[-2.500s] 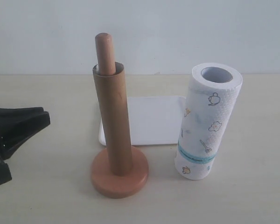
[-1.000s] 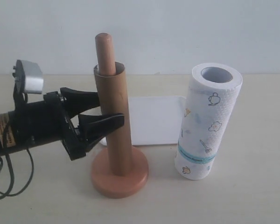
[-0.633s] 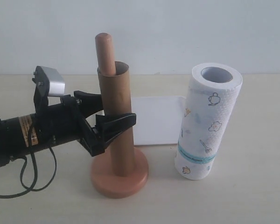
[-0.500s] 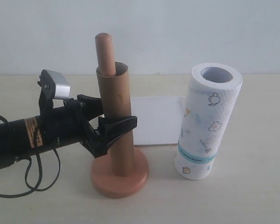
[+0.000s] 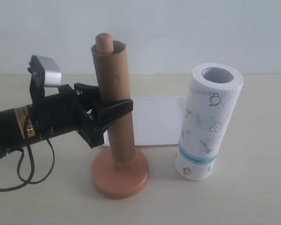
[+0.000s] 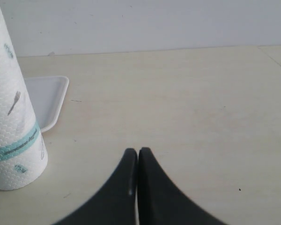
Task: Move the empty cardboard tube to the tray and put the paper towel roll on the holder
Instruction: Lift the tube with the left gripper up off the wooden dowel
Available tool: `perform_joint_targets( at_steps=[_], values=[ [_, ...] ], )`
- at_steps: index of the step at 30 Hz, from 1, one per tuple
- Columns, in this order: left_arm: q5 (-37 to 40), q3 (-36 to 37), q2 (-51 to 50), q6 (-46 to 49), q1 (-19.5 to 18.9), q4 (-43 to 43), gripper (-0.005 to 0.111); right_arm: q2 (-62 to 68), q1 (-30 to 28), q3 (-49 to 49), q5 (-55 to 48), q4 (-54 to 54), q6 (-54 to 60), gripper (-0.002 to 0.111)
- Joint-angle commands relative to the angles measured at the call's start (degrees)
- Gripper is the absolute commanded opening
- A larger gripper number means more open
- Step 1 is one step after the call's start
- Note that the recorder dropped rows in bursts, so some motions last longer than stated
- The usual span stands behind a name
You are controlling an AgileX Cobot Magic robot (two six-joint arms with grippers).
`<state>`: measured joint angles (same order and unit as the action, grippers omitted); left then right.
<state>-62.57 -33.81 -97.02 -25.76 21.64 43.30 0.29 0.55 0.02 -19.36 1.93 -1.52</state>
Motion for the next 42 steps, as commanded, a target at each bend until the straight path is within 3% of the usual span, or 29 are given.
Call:
perform_joint_targets(
  at_steps=[1, 6, 11, 17, 19, 24, 26, 28, 32, 36, 42],
  values=[
    [1.4, -0.3, 8.7, -4.8, 0.3, -0.5, 0.004, -0.3, 0.1, 0.0, 0.5, -0.1, 0.2, 0.000],
    [10.3, -1.8, 22.5, -6.0, 0.3, -0.9, 0.004, -0.3, 0.1, 0.0, 0.5, -0.1, 0.2, 0.000],
    [22.4, -13.8, 34.0, -12.7, 0.3, 0.1, 0.004, -0.3, 0.1, 0.0, 0.5, -0.1, 0.2, 0.000],
    [26.4, -26.9, 34.9, -21.4, 0.3, 4.7, 0.004, -0.3, 0.1, 0.0, 0.5, -0.1, 0.2, 0.000],
    [32.9, -28.6, 35.5, -21.4, 0.3, 7.1, 0.004, -0.3, 0.1, 0.0, 0.5, -0.1, 0.2, 0.000],
    [63.2, -30.4, 35.9, -20.9, 0.3, 17.4, 0.004, -0.3, 0.1, 0.0, 0.5, -0.1, 0.2, 0.000],
    [74.3, -30.4, 35.1, -17.7, 0.0, 18.3, 0.004, -0.3, 0.1, 0.0, 0.5, -0.1, 0.2, 0.000],
    [79.9, -30.4, 33.6, -11.4, -0.3, 17.8, 0.004, -0.3, 0.1, 0.0, 0.5, -0.1, 0.2, 0.000],
    [82.5, -30.4, 29.4, 2.9, -0.4, 10.2, 0.004, -0.3, 0.1, 0.0, 0.5, -0.1, 0.2, 0.000],
    [79.5, -30.4, 23.9, 14.2, -0.4, -2.5, 0.004, -0.3, 0.1, 0.0, 0.5, -0.1, 0.2, 0.000],
    [75.0, -30.4, 13.5, 22.6, -0.7, -6.1, 0.004, -0.3, 0.1, 0.0, 0.5, -0.1, 0.2, 0.000]
  ],
)
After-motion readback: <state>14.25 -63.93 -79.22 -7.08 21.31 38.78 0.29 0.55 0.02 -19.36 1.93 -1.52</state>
